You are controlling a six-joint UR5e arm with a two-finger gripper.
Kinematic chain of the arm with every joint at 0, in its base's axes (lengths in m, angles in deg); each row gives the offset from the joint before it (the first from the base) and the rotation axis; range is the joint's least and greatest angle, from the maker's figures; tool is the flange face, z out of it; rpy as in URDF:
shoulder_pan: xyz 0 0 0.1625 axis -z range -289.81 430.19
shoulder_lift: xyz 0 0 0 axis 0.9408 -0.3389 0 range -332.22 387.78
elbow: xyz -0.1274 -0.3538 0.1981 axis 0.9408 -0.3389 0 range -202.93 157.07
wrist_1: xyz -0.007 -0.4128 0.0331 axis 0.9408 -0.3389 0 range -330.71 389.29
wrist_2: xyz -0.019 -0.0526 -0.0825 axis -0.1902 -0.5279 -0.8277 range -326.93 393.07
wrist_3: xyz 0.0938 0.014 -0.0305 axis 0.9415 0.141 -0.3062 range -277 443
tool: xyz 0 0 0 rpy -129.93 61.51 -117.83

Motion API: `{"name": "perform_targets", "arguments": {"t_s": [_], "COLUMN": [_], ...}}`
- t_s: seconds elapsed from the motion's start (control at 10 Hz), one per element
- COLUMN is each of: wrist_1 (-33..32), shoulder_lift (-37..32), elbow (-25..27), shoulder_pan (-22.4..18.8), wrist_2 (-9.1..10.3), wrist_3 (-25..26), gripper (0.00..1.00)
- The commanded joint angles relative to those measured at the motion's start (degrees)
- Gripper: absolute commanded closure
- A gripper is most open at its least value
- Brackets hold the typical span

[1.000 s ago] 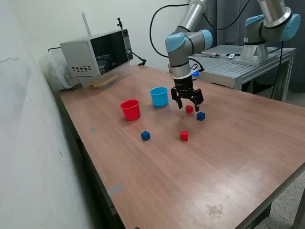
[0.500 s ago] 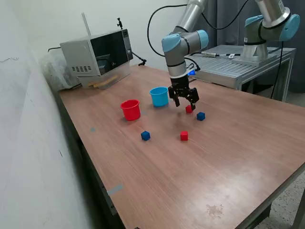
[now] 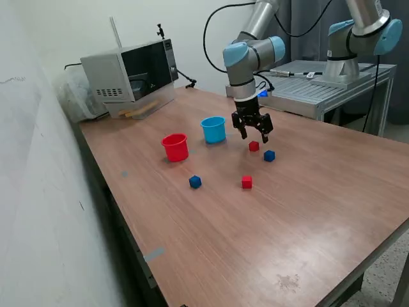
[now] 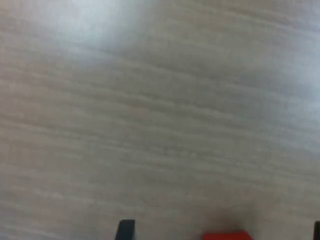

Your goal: Place red objects in the red bin, and blue objects in the blue bin.

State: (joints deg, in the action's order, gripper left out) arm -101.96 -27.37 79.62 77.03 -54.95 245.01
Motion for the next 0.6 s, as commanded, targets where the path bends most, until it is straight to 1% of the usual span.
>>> {"name": "perform_targets", "arguments": {"t_s": [0.0, 0.2, 0.5], "wrist_1": [0.03, 0.12, 0.03], "shoulder_lift": [-0.93, -0.93, -0.84], "elbow": [1.16, 1.16, 0.46], "shoulder_pan": [-1.12, -1.12, -1.56], "wrist_2": [-0.75, -0.58, -0.05], "wrist_3": [0.15, -0.29, -2.57], "gripper": [0.00, 0.00, 0.00]}}
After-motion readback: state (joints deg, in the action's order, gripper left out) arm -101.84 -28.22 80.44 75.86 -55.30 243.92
